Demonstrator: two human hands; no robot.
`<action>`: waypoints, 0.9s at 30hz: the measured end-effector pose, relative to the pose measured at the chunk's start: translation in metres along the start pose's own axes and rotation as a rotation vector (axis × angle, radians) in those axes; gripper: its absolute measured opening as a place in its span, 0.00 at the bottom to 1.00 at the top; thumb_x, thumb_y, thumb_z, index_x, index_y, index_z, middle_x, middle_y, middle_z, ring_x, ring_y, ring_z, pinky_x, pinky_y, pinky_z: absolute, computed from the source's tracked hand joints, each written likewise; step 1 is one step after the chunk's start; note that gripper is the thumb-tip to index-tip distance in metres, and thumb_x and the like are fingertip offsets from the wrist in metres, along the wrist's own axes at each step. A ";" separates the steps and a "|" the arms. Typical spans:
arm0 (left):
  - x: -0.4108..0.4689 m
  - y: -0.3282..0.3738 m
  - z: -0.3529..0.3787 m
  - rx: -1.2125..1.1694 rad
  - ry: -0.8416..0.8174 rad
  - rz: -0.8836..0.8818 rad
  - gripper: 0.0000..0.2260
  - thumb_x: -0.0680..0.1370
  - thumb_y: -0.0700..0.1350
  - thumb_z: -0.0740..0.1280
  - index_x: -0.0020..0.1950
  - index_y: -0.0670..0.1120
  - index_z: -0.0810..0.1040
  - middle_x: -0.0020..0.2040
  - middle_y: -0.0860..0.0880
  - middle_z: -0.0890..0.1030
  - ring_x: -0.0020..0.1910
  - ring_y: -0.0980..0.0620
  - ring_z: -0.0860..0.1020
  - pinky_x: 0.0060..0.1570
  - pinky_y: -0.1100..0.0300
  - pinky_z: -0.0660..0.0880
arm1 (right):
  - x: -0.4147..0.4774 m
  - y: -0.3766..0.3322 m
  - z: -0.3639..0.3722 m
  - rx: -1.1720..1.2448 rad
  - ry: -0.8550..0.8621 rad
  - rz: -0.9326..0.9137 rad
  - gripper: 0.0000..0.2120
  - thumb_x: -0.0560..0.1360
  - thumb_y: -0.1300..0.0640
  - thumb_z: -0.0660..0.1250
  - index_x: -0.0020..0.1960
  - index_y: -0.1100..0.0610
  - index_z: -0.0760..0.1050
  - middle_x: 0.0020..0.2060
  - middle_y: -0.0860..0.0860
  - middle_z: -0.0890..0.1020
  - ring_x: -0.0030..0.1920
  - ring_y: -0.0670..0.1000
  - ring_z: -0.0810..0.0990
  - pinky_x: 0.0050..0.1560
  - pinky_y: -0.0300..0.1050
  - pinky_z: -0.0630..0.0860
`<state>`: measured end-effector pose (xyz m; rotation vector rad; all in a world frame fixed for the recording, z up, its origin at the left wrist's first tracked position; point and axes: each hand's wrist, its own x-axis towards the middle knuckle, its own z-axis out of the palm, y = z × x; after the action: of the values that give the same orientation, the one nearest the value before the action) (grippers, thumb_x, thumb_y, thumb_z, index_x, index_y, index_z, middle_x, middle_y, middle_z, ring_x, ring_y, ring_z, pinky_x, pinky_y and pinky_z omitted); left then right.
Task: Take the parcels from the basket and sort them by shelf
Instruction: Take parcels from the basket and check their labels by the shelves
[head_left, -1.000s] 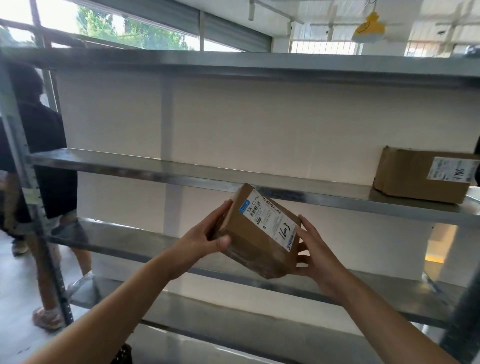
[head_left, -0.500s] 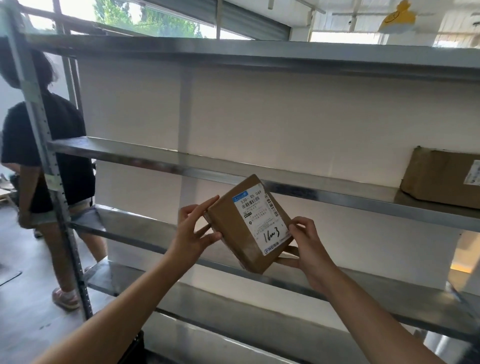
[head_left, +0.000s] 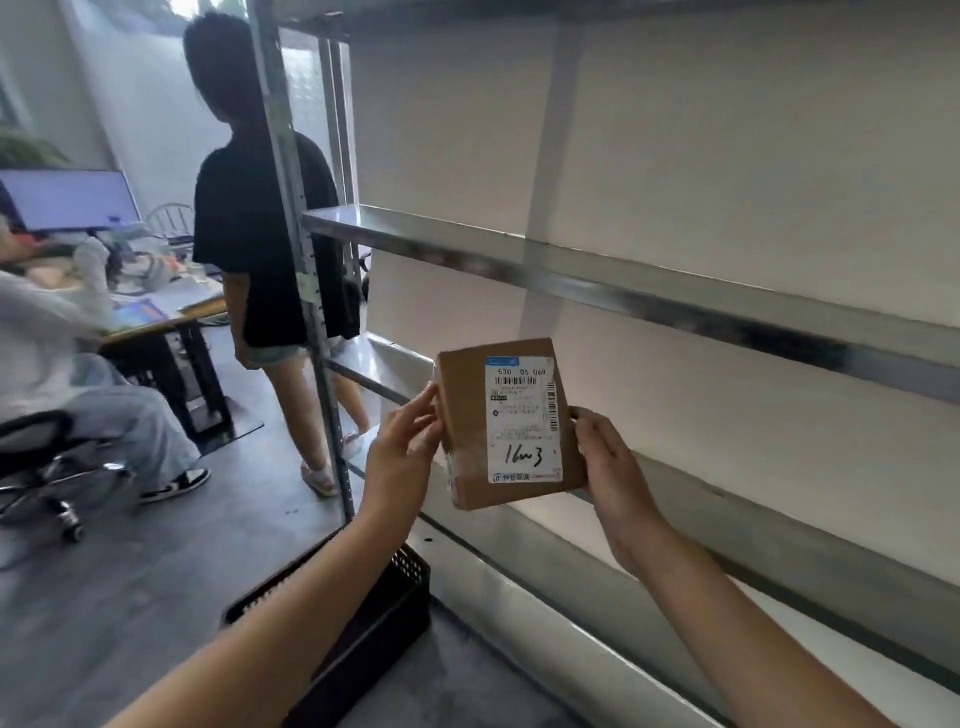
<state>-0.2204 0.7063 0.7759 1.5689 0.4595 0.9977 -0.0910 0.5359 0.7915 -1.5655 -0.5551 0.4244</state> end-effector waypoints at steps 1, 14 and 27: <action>0.003 -0.004 -0.004 0.002 0.015 -0.005 0.21 0.79 0.39 0.67 0.70 0.55 0.74 0.61 0.48 0.79 0.58 0.60 0.80 0.60 0.59 0.77 | 0.009 0.002 0.008 -0.002 -0.045 0.008 0.14 0.83 0.43 0.53 0.58 0.38 0.77 0.50 0.44 0.85 0.50 0.44 0.84 0.49 0.45 0.80; 0.074 -0.062 -0.062 -0.064 0.266 -0.148 0.17 0.83 0.43 0.60 0.73 0.49 0.71 0.66 0.48 0.78 0.65 0.49 0.77 0.65 0.49 0.74 | 0.149 0.024 0.108 0.092 -0.422 0.076 0.15 0.84 0.49 0.54 0.63 0.43 0.77 0.53 0.46 0.84 0.53 0.47 0.84 0.46 0.43 0.82; 0.068 -0.115 -0.133 0.212 0.592 -0.357 0.39 0.68 0.51 0.76 0.76 0.54 0.61 0.71 0.54 0.70 0.56 0.54 0.82 0.61 0.47 0.77 | 0.226 0.081 0.228 0.049 -0.803 0.201 0.15 0.84 0.51 0.55 0.65 0.41 0.76 0.49 0.46 0.86 0.51 0.48 0.85 0.49 0.46 0.82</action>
<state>-0.2619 0.8680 0.6880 1.2863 1.2443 1.1473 -0.0321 0.8511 0.7087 -1.3704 -0.9846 1.2336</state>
